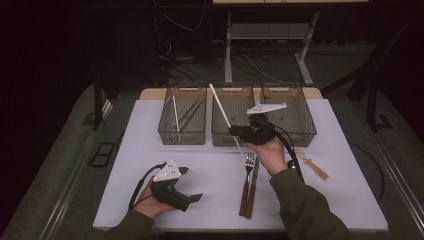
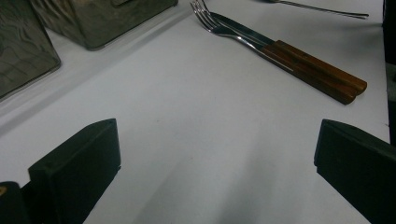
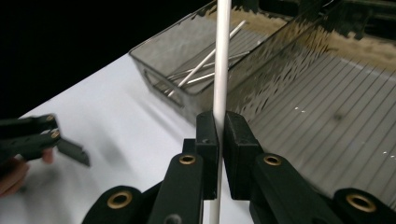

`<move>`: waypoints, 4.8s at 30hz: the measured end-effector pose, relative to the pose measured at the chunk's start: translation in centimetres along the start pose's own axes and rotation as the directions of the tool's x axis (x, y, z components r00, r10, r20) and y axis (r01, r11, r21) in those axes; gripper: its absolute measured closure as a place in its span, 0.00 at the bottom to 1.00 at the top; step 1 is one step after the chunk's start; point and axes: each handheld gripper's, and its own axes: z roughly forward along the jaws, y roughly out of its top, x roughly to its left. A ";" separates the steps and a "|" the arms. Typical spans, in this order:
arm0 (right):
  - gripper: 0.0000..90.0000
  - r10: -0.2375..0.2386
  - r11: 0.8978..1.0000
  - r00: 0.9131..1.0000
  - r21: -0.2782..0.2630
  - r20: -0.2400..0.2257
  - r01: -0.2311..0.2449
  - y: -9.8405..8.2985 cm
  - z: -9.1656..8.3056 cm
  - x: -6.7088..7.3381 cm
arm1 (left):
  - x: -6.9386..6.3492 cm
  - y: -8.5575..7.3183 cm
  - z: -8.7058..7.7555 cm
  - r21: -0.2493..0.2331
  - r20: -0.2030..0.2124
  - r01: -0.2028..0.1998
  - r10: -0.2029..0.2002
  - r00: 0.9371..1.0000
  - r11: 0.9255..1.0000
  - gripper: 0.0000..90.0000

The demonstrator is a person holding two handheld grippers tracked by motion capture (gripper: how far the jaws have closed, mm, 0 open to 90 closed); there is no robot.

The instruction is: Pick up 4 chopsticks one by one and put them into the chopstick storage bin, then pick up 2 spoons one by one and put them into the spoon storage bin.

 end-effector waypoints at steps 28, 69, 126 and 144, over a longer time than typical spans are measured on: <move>0.95 -0.005 0.999 0.995 -0.048 0.101 0.010 8.4 8.6 1.6 | 0.1 0.1 -0.2 -0.028 0.013 0.004 -0.003 1.000 1.000 0.00; 0.81 0.014 0.983 0.980 0.178 0.198 -0.050 6.9 17.2 2.0 | 0.2 0.3 -0.4 -0.034 0.023 -0.001 0.002 1.000 0.999 0.00; 0.50 -0.048 0.993 0.999 0.103 -0.012 0.049 -2.0 -1.3 -1.4 | 0.0 -0.1 -0.1 -0.005 -0.011 0.007 -0.008 1.000 1.000 0.00; 0.49 -0.036 0.993 0.999 0.114 0.025 0.033 -6.6 -7.2 -3.7 | 0.2 -0.2 -0.4 -0.012 -0.032 0.028 -0.028 0.999 1.000 0.00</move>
